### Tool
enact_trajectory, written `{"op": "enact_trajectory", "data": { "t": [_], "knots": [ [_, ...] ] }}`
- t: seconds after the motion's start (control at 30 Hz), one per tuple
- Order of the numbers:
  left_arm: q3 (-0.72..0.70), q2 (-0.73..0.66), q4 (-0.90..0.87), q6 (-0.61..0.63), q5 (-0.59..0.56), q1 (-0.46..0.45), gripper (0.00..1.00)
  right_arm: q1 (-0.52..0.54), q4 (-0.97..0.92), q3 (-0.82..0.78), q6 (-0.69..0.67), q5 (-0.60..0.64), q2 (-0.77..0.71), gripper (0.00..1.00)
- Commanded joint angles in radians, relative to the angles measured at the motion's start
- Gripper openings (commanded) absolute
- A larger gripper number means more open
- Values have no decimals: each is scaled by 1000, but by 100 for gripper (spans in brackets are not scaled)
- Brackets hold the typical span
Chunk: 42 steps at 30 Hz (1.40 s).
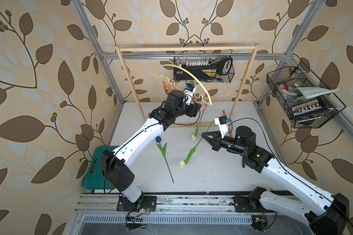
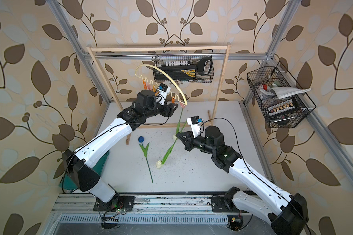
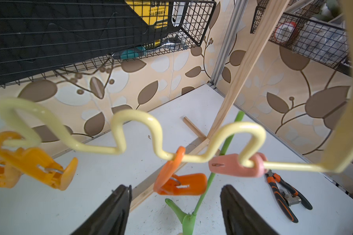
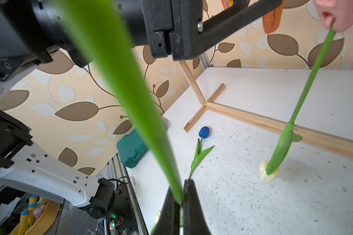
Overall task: Dry the flowers on a clothes hanger
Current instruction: Open the clamp at the hanger.
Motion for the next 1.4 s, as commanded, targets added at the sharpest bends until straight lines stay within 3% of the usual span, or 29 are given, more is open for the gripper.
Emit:
{"op": "enact_trajectory", "data": {
  "t": [0.0,0.67,0.93,1.37],
  "knots": [
    [52,23,8,27,2,1,73,-15,-11,-7,6,-34,-7,0],
    [118,75,0,51,-46,1,63,-56,-18,2,6,-89,1,0],
    [128,78,-12,49,-57,1,49,-56,-15,8,9,-103,9,0],
    [137,71,-17,26,-59,0,36,-56,-12,17,13,-112,29,0]
  ]
}}
